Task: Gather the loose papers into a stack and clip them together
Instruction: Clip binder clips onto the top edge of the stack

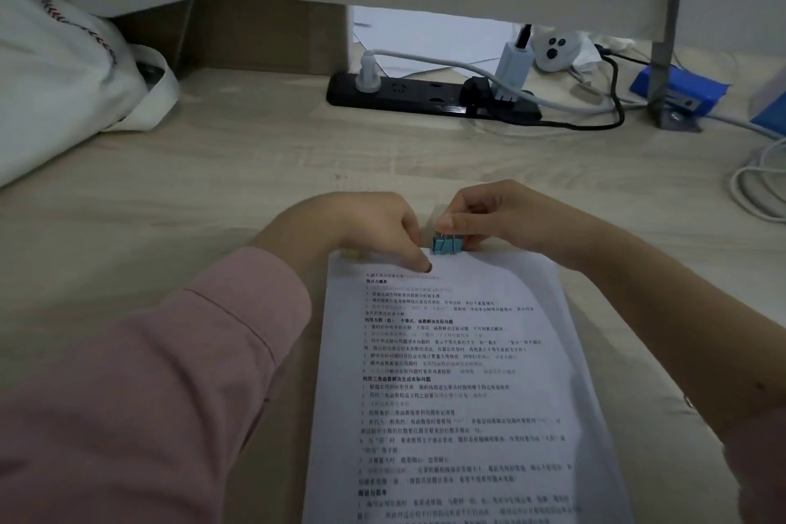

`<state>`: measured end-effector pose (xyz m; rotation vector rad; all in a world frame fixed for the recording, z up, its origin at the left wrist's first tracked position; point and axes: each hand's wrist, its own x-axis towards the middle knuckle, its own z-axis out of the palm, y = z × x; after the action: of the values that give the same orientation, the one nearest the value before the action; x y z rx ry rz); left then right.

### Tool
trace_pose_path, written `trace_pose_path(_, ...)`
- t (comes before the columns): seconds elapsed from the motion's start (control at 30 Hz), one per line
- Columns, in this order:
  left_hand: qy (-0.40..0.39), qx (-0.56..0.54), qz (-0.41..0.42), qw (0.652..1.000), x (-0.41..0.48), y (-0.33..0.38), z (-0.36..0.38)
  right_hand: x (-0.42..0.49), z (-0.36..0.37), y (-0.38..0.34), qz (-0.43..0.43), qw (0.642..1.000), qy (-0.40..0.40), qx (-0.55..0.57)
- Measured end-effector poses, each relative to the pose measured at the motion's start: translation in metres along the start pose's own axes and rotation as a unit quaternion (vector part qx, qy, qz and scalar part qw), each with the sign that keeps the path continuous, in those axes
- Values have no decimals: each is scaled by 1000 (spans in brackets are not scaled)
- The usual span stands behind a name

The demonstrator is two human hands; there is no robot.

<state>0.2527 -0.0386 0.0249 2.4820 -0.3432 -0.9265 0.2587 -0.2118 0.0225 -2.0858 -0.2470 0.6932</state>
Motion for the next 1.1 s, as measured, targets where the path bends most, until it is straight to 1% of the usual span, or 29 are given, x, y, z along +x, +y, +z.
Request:
trace_pose_path(0.1,-8,-19,21,1000,1,-5,-2,3,1,1,-3,1000,-12,6)
trace_pose_path(0.43,9,-124,58,991,-3,-16,1,9,0,2,3,997,-45,70)
trace_pose_path(0.53,17,-128,60,990,-4,-18,1,11,1,0,11,996,-65,53)
trace_pose_path(0.67,23,-143,68,987,-5,-21,1,12,-3,-3,47,994,-103,11)
trace_pose_path(0.8,23,-147,76,986,-5,-22,1,11,-6,-5,78,988,-129,12)
trace_pose_path(0.87,23,-150,76,986,-5,-22,2,10,-6,-6,85,988,-127,-3)
trace_pose_path(0.97,23,-148,67,986,-5,-22,3,8,-3,-8,82,990,-101,-46)
trace_pose_path(1.03,22,-131,57,989,-5,-20,4,3,-1,-8,63,994,-67,-53)
trace_pose_path(1.1,32,-111,47,992,-4,-19,7,-6,-3,-5,35,999,-16,-38)
